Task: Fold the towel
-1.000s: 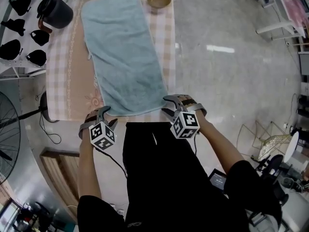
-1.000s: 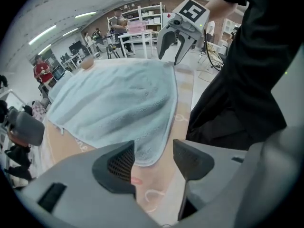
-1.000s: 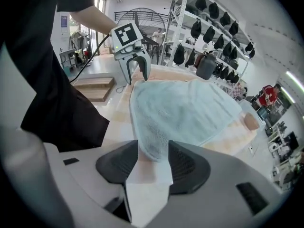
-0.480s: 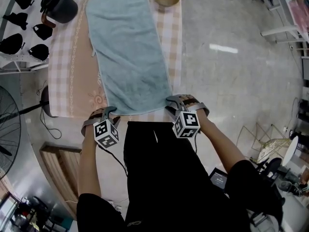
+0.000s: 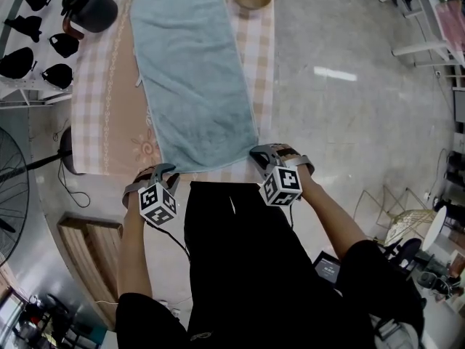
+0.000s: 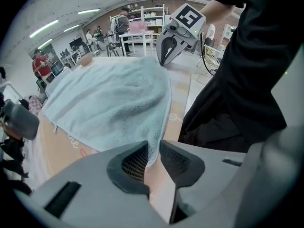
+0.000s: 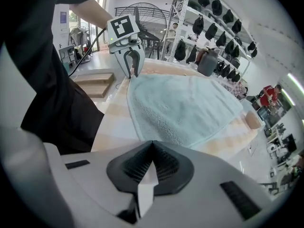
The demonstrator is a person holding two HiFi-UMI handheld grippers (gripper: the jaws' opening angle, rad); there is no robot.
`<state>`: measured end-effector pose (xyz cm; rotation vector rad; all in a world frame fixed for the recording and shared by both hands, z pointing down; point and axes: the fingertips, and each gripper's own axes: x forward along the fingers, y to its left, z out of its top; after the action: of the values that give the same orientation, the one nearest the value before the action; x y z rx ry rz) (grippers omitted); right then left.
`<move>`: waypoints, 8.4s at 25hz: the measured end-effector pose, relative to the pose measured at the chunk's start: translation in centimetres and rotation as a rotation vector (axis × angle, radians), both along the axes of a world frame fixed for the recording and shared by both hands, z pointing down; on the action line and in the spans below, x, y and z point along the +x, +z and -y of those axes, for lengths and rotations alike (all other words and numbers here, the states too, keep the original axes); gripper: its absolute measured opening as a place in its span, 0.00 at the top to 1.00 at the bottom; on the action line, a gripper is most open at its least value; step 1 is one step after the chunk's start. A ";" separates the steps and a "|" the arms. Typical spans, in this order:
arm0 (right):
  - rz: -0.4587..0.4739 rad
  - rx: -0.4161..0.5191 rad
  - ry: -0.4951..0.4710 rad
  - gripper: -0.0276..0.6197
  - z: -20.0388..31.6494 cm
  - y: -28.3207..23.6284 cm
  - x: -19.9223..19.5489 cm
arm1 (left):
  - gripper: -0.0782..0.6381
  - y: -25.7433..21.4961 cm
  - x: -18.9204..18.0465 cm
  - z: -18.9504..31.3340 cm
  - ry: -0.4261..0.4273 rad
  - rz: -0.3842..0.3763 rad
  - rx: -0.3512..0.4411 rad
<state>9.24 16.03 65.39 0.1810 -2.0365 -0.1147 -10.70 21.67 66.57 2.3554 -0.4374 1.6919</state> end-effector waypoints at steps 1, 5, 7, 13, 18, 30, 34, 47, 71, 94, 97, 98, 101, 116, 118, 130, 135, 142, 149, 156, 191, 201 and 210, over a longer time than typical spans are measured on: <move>0.005 0.002 0.000 0.95 0.0 -0.1 0.0 | 0.78 0.0 0.0 -0.1 -0.006 -0.006 0.011; 0.019 0.012 -0.033 0.83 -0.3 -0.4 0.1 | 0.79 0.0 0.0 -0.2 -0.028 -0.026 0.030; 0.011 0.011 -0.052 0.77 -0.6 -0.5 0.2 | 0.79 0.0 0.0 -0.2 -0.029 -0.027 0.022; -0.019 -0.008 -0.127 0.72 -2.0 -0.1 -0.1 | 0.79 0.0 0.0 -0.2 -0.031 -0.033 0.013; -0.025 -0.081 -0.088 0.71 -1.8 0.1 -0.1 | 0.79 0.0 0.0 -0.1 -0.038 -0.043 0.021; -0.059 -0.192 -0.121 0.87 -2.0 0.4 -0.3 | 0.80 0.0 0.0 -0.2 -0.057 -0.050 0.015; -0.047 -0.178 -0.105 0.91 -1.9 0.2 -0.3 | 0.82 0.2 0.1 -0.1 -0.078 -0.055 0.027; 0.038 -0.216 -0.020 0.93 -2.3 -1.2 -0.1 | 0.85 -0.9 0.1 -1.2 -0.170 -0.084 0.049; 0.151 -0.070 -0.015 0.93 -2.6 -11.0 0.5 | 0.85 -11.2 0.5 -1.3 -0.280 -0.133 0.196; 0.189 0.198 0.156 0.94 21.1 -21.0 -6.4 | 0.85 -21.5 -6.4 23.5 -0.348 -0.316 0.419; 0.191 0.232 0.175 0.94 23.8 -21.7 -7.1 | 0.85 -21.7 -7.0 26.2 -0.343 -0.309 0.438; 0.190 0.242 0.181 0.94 24.7 -21.8 -7.3 | 0.85 -21.7 -7.2 27.0 -0.342 -0.306 0.444; 0.192 0.262 0.196 0.94 27.5 -21.9 -8.0 | 0.85 -21.6 -7.9 29.9 -0.350 -0.312 0.458; 0.153 0.318 0.255 0.94 37.7 -19.8 -10.7 | 0.85 -19.6 -10.9 41.7 -0.346 -0.291 0.518; 0.146 0.320 0.261 0.94 38.9 -19.1 -10.9 | 0.85 -19.0 -11.2 43.1 -0.349 -0.289 0.523; 0.095 0.325 0.268 0.94 46.0 -15.5 -12.1 | 0.85 -14.5 -12.4 49.7 -0.367 -0.255 0.479; 0.058 0.324 0.257 0.94 48.7 -13.0 -12.3 | 0.85 -11.9 -12.6 51.9 -0.374 -0.224 0.435; 0.013 0.314 0.254 0.93 52.3 -9.2 -13.1 | 0.85 -8.4 -13.4 54.1 -0.410 -0.175 0.389; -0.033 0.323 0.244 0.93 54.2 -7.1 -14.2 | 0.85 -6.1 -14.5 55.4 -0.456 -0.138 0.370; -0.067 0.354 0.266 0.93 55.7 -5.6 -14.6 | 0.84 -4.5 -14.8 56.5 -0.484 -0.113 0.362; 0.145 0.180 0.381 0.68 34.1 -7.9 -7.1 | 0.58 -5.6 -10.0 33.7 -0.578 -0.257 0.222; 0.126 0.107 0.376 0.67 28.0 -5.8 -5.5 | 0.58 -3.7 -9.7 27.9 -0.610 -0.221 0.196; 0.150 -0.001 0.449 0.65 26.8 -2.9 -4.7 | 0.58 -2.7 -11.3 26.5 -0.733 -0.217 0.245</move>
<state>4.51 -10.76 62.48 0.6560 -2.0930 0.1857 -21.97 -4.88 63.84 2.0883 -1.3231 1.0753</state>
